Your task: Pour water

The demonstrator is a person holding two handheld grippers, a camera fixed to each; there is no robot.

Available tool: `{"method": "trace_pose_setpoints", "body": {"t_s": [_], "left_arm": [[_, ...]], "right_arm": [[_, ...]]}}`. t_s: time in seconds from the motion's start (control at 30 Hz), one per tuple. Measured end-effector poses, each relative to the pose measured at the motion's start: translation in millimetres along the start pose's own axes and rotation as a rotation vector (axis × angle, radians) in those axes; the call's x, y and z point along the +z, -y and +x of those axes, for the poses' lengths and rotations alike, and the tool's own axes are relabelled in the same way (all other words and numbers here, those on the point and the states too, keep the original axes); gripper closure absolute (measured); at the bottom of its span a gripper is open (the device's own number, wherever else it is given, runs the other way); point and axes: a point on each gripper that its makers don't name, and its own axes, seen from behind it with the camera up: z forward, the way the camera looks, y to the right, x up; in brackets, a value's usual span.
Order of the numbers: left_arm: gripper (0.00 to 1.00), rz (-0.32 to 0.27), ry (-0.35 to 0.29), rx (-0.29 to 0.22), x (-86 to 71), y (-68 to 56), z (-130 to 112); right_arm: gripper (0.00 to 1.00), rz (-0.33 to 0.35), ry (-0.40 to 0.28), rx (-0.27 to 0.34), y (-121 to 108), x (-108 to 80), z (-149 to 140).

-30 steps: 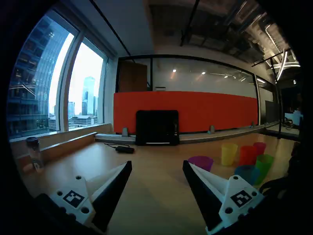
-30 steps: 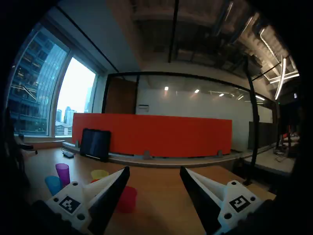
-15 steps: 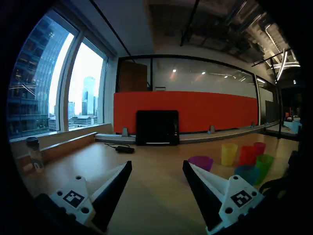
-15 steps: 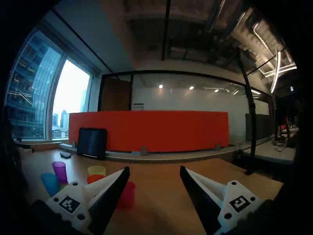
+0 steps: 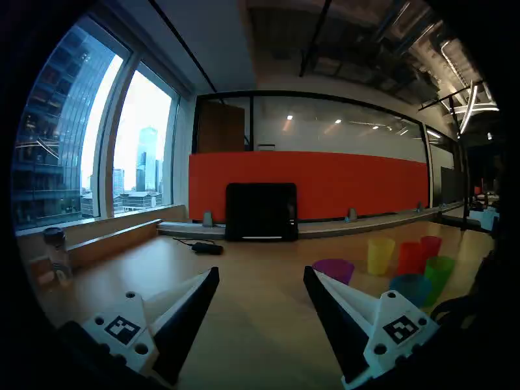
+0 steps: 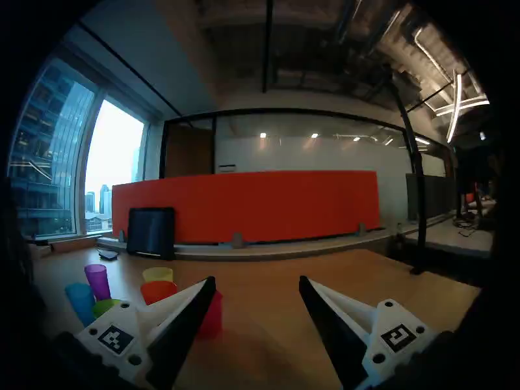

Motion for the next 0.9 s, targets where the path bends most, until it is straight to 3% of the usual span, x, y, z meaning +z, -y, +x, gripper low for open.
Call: {"method": "trace_pose_setpoints", "body": {"t_s": [0.9], "left_arm": [[0.03,0.000,0.000,0.000,0.6,-0.4,0]], "right_arm": [[0.01,-0.023,0.047,-0.044,-2,1.2,-14]]}}
